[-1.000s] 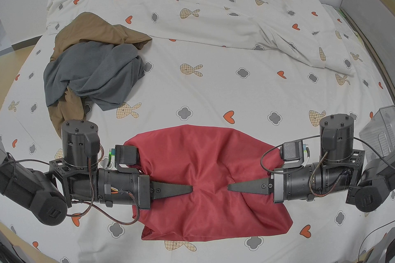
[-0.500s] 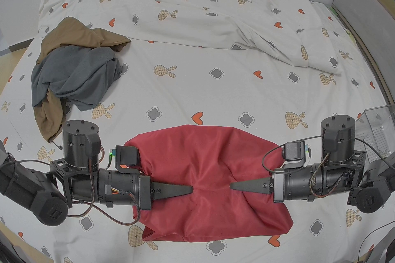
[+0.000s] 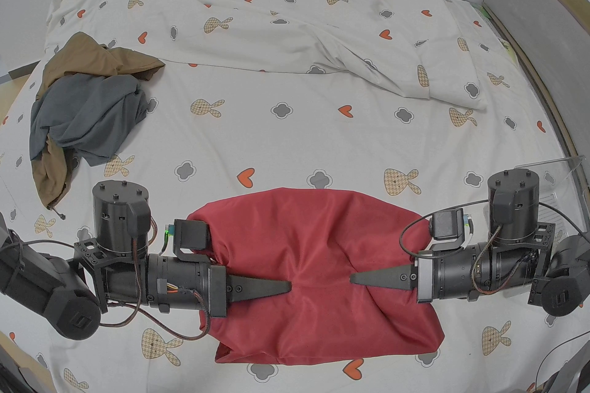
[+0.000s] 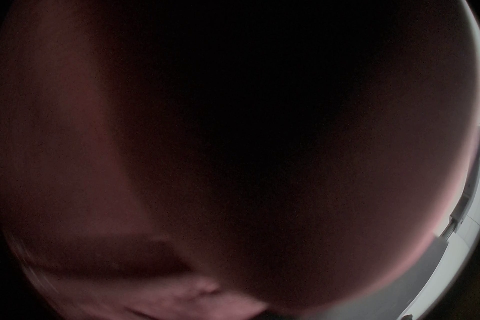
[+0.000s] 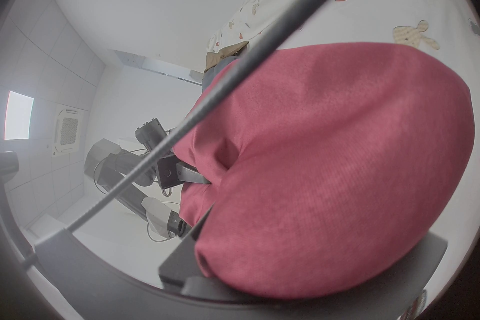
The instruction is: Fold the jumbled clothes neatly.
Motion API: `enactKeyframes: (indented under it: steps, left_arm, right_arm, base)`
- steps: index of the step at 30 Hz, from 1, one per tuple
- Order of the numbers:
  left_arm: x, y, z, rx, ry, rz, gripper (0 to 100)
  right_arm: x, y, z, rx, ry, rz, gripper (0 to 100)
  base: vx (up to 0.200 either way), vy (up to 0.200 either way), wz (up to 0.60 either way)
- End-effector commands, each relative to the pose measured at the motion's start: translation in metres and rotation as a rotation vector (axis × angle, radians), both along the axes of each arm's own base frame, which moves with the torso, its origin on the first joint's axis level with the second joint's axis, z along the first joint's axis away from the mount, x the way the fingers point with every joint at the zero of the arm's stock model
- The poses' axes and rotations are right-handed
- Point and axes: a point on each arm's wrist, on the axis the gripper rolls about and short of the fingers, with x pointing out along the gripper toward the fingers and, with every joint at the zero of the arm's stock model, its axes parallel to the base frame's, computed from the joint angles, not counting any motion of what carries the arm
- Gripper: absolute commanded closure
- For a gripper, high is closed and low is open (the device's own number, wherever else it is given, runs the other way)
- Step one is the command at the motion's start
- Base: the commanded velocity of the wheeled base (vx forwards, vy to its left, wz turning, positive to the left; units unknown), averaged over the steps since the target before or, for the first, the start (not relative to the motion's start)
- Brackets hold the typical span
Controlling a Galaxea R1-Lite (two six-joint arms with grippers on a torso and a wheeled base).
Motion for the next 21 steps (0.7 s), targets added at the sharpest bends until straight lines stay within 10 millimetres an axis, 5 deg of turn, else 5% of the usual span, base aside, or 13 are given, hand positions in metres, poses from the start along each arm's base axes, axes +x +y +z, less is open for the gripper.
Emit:
enactKeyframes:
  steps: [1,14,21]
  left_arm:
    - [-0.001,0.0,0.003,-0.006,-0.005,-0.004,100]
    - [-0.005,-0.008,0.014,-0.004,0.006,-0.032,100]
    - [-0.007,-0.013,0.013,-0.002,0.01,-0.049,100]
  right_arm:
    - [-0.001,-0.001,0.003,0.006,-0.006,-0.001,100]
    - [-0.012,-0.01,0.016,-0.003,0.004,-0.008,100]
    - [-0.014,-0.013,0.017,-0.001,0.004,-0.012,100]
  base:
    - [0.0,-0.2,0.0]
    - [0.0,-0.2,0.0]
    - [0.0,0.0,0.0]
